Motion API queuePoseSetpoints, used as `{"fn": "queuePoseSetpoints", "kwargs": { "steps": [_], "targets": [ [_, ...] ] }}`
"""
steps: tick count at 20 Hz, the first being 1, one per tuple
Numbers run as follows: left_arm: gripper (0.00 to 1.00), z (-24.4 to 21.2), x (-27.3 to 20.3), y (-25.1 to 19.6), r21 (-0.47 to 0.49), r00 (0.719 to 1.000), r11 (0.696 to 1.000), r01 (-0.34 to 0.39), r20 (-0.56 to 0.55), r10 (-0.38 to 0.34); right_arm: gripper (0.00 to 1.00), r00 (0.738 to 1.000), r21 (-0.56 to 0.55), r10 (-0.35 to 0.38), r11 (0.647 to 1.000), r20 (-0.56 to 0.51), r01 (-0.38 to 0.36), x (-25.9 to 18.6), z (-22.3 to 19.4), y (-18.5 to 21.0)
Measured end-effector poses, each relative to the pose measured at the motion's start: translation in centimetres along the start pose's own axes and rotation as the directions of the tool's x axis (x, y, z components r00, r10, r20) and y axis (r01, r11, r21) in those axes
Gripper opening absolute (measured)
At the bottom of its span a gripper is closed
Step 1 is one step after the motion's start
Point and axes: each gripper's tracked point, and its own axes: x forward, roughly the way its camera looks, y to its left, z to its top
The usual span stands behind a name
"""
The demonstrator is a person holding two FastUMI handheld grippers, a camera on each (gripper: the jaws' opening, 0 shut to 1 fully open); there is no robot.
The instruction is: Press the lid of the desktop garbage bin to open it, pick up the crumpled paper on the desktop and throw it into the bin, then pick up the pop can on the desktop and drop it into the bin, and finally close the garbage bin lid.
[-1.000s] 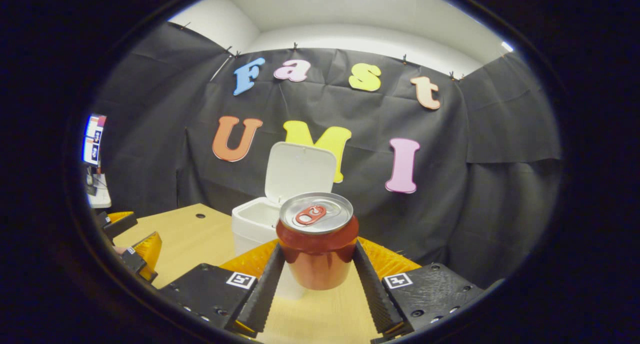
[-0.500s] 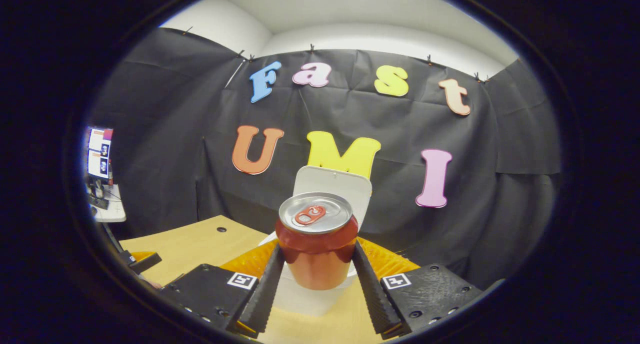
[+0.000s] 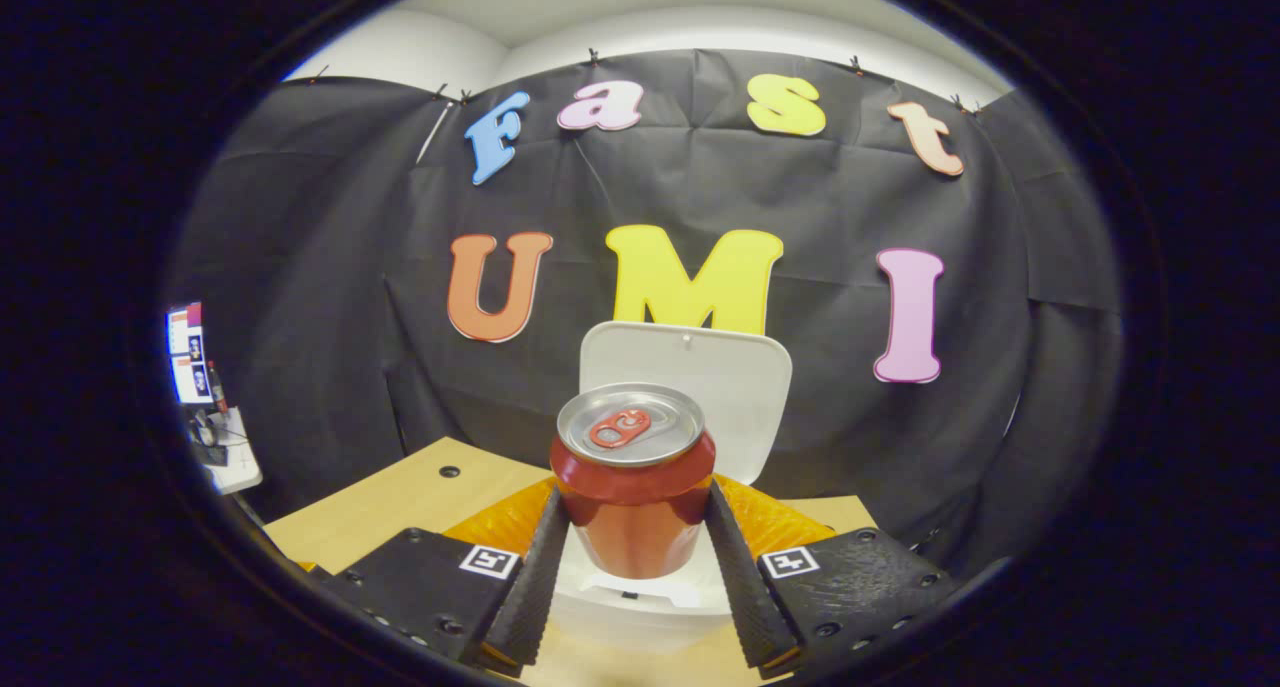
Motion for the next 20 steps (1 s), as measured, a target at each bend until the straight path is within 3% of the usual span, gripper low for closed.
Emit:
{"fn": "queuePoseSetpoints", "kwargs": {
  "steps": [4, 8, 20],
  "targets": [
    [0.98, 0.0, -0.1, -0.3, -0.001, 1.0, 1.0, 0.002, 0.004, -0.002, 0.73, 0.998, 0.058, 0.003, 0.998, -0.062, 0.001, 2.8, -1.1, -0.5],
    [0.97, -0.6, 0.3, -0.3, -0.003, 1.0, 1.0, 0.01, -0.011, -0.01, 0.73, 0.995, 0.049, -0.049, 0.997, -0.087, 0.053, 4.2, -1.6, -1.8],
    [0.98, -1.8, 0.8, -0.3, -0.001, 0.998, 1.0, 0.014, -0.054, -0.014, 0.73, 0.997, 0.031, -0.04, 0.999, -0.064, 0.042, 4.5, -0.5, -0.1]
  ]
}}
